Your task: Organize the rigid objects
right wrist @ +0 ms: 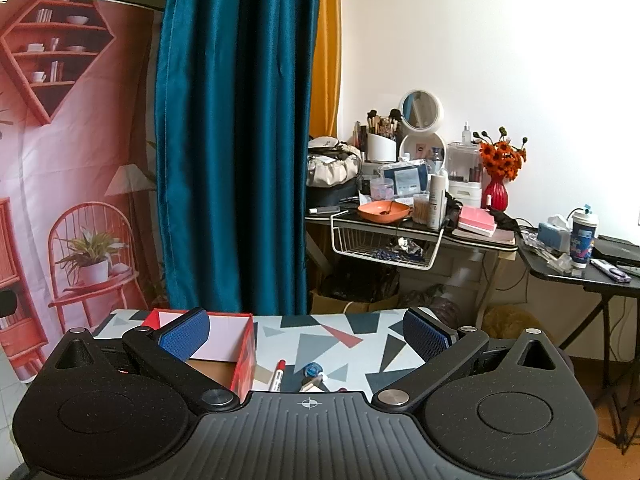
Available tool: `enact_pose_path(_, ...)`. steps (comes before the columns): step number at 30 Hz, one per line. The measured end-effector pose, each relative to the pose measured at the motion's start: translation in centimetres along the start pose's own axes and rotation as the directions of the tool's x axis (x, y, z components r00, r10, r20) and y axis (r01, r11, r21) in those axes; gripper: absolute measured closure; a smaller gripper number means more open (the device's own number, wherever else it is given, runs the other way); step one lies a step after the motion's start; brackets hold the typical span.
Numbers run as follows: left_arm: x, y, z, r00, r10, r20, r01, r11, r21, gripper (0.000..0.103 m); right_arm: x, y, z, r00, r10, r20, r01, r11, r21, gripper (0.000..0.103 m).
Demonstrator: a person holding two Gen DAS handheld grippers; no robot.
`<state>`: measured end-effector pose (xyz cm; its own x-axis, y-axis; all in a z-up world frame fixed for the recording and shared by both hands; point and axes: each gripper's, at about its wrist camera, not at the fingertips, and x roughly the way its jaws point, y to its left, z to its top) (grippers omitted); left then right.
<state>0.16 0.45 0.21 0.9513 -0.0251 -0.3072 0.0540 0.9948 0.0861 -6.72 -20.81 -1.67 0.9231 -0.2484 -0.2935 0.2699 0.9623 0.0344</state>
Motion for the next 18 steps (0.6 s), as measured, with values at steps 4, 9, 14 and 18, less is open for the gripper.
enact_pose_path(4, 0.02, 0.12, -0.03, 1.000, -0.003, -0.001, 0.003, 1.000, -0.004, 0.000, -0.01, 0.05, -0.01, 1.000, -0.002, -0.001, 0.002, 1.000, 0.003, 0.000)
enact_pose_path(9, 0.15, 0.15, 0.02, 1.000, -0.006, -0.008, 0.006, 1.000, -0.008, 0.000, 0.09, 0.03, -0.01, 1.000, -0.001, -0.002, 0.001, 1.000, 0.003, 0.000)
enact_pose_path(14, 0.04, 0.19, 0.09, 1.000, -0.006, -0.004, 0.006, 1.000, -0.005, 0.000, 0.08, 0.03, -0.03, 1.000, -0.004, -0.002, 0.004, 1.000, 0.005, 0.000)
enact_pose_path(18, 0.09, 0.22, 0.06, 1.000, -0.006, -0.006, 0.006, 1.000, -0.008, 0.000, 0.09, 0.02, -0.02, 1.000, -0.004, -0.002, 0.004, 1.000, 0.005, 0.000)
